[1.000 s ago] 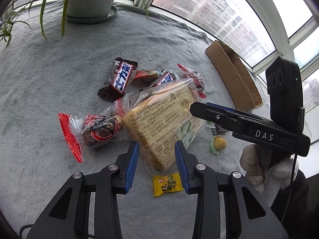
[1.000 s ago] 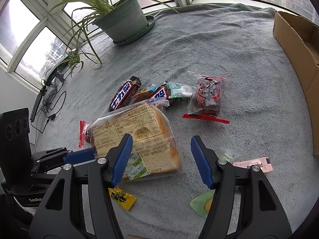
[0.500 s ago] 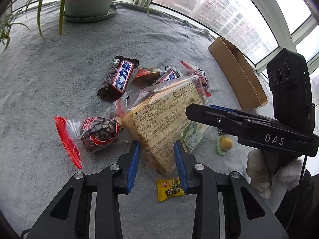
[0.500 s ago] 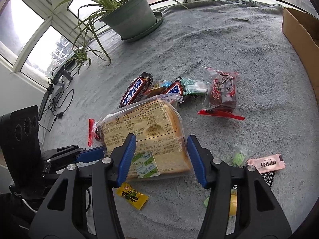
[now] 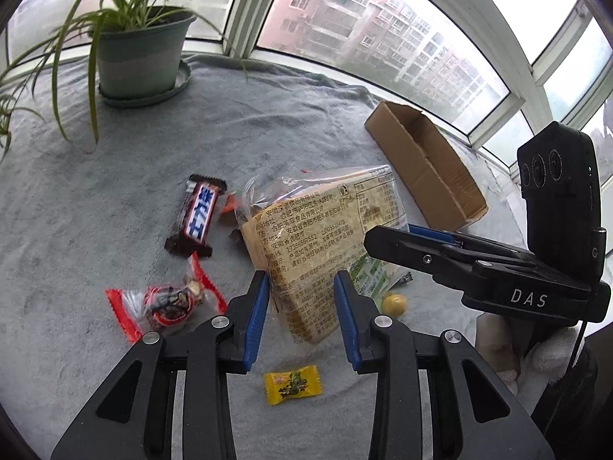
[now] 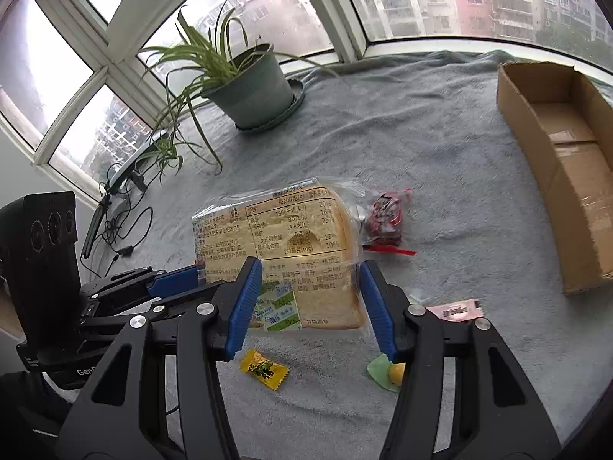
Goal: Organize snacks
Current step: 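Carry the bread bag with both grippers and lower it into the cardboard box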
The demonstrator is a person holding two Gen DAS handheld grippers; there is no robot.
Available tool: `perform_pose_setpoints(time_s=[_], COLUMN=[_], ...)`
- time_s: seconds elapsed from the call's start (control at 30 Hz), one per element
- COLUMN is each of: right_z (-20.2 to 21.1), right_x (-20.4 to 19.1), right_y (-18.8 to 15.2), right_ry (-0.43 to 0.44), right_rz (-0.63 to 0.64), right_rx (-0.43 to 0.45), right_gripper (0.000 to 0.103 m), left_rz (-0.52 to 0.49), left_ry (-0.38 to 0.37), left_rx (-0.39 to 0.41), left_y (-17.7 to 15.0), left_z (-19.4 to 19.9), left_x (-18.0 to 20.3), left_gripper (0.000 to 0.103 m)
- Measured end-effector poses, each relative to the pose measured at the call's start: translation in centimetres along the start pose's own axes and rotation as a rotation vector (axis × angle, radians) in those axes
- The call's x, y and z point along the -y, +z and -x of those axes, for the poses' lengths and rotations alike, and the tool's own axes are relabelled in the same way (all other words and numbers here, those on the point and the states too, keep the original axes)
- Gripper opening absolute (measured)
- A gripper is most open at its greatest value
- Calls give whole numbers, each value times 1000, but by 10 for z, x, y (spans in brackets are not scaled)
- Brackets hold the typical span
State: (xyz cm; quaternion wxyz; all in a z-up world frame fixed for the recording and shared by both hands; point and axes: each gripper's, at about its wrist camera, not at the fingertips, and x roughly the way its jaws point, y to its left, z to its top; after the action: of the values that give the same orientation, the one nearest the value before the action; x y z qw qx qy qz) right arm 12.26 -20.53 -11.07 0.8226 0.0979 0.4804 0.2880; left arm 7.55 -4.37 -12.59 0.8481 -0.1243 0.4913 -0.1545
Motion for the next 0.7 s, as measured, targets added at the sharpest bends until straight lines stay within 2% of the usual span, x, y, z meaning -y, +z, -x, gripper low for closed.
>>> perform_pose_setpoints(time_s=[0.3,0.7], right_z=[60,118], right_x=[29,109], right_y=[17,26], right_ry=[-90,-214], right_rz=[-25,-136], right_rx=[113,210], right_gripper=[56,56], left_rz=[-138,-287], left_ry=[-59,-155], left_rx=[65,74], left_y=[42,79], left_z=[-2,-40], left_x=[56,139], left_gripper=[33,33])
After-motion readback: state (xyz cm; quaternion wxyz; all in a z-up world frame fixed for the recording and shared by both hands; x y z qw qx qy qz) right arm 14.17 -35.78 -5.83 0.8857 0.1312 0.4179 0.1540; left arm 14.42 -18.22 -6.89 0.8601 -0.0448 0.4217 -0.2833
